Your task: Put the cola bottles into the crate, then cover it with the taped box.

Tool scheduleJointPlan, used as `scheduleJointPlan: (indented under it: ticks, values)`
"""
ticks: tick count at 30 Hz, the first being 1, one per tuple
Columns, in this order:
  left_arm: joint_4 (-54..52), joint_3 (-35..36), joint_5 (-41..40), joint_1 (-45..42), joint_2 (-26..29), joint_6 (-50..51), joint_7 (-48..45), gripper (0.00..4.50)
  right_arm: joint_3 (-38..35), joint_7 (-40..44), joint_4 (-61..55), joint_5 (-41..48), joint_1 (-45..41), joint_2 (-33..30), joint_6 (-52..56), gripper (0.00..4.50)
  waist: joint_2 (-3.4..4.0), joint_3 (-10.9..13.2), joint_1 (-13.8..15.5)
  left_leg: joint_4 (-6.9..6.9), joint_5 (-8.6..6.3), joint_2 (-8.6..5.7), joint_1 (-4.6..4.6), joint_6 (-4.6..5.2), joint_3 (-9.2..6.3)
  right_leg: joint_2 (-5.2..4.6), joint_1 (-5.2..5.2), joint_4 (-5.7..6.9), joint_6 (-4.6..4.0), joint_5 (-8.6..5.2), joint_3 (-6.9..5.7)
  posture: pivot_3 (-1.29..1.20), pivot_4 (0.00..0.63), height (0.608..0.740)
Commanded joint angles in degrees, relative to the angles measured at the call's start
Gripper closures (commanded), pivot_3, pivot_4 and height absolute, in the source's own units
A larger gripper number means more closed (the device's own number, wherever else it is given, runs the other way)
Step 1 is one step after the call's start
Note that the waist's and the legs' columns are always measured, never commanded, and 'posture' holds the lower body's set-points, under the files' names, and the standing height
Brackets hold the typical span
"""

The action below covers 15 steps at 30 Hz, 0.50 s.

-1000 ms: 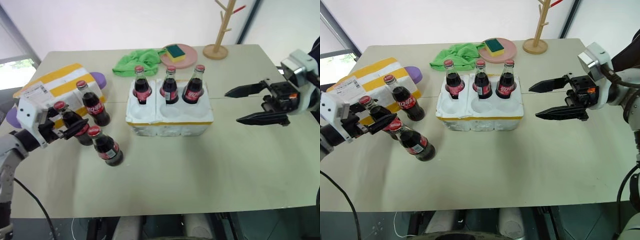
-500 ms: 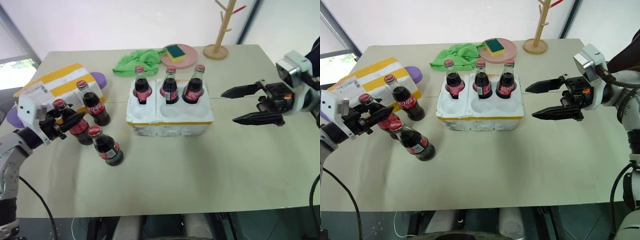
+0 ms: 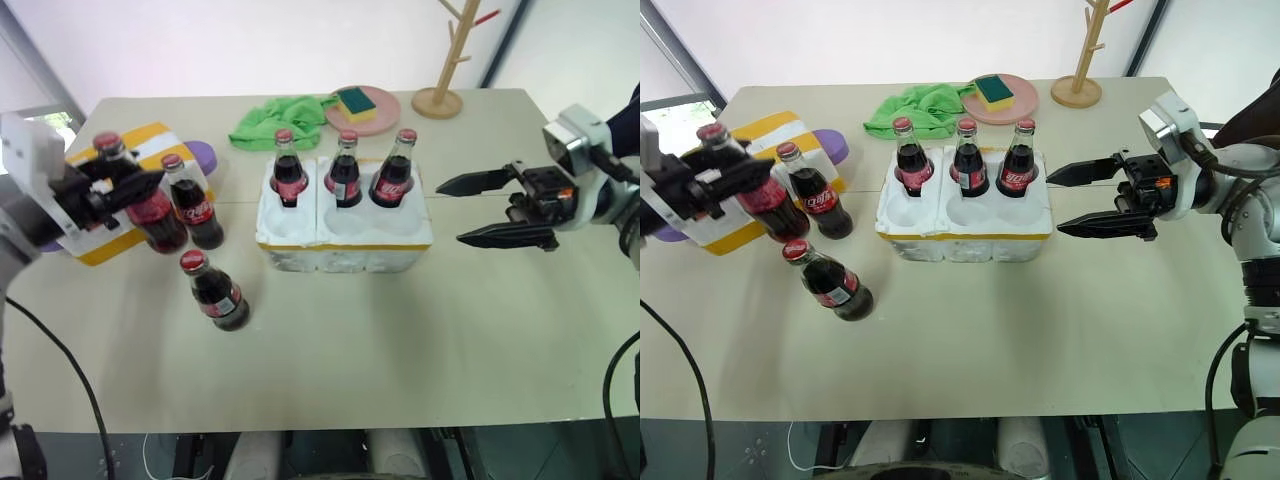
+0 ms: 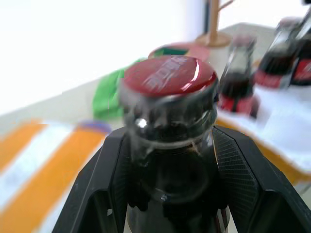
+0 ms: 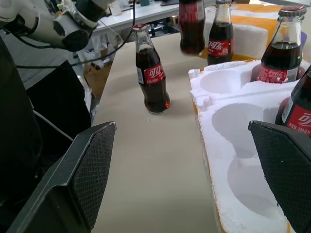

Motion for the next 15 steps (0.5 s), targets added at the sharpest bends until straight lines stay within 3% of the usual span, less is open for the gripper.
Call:
scheduleJointPlan:
  ticks: [1,6,15]
  values:
    - [-1.87,-0.59,-3.83,-5.7,2.34,2.36,-2.09,2.48,-3.8,-0.17,-1.13,-0.24,0.78,0.17,0.47,0.0,0.0,0.0,0.02,-0.02,0.0,0.0,-0.01,0.0,0.0,0.0,-0.02,0.01,0.0,0.0,0.0,0.0,0.15,0.74]
    - [1.92,-3.6,-2.03,-11.54,3.28,2.32,-3.8,2.48,-5.92,-1.64,-2.43,-0.65,2.42,0.93,1.04,0.0,0.0,0.0,-0.06,0.04,0.01,0.0,-0.14,0.0,-0.04,0.04,-0.1,0.02,0.03,0.02,-0.02,0.0,0.15,0.74]
    - [2.58,-4.02,-4.24,-14.31,1.29,4.2,-3.04,2.48,-8.65,-2.56,-4.29,-1.44,4.46,0.88,2.27,0.0,0.0,0.0,-0.52,0.05,0.02,0.02,-0.18,0.0,-0.04,0.07,-0.18,0.08,0.03,0.03,-0.01,0.0,0.15,0.74]
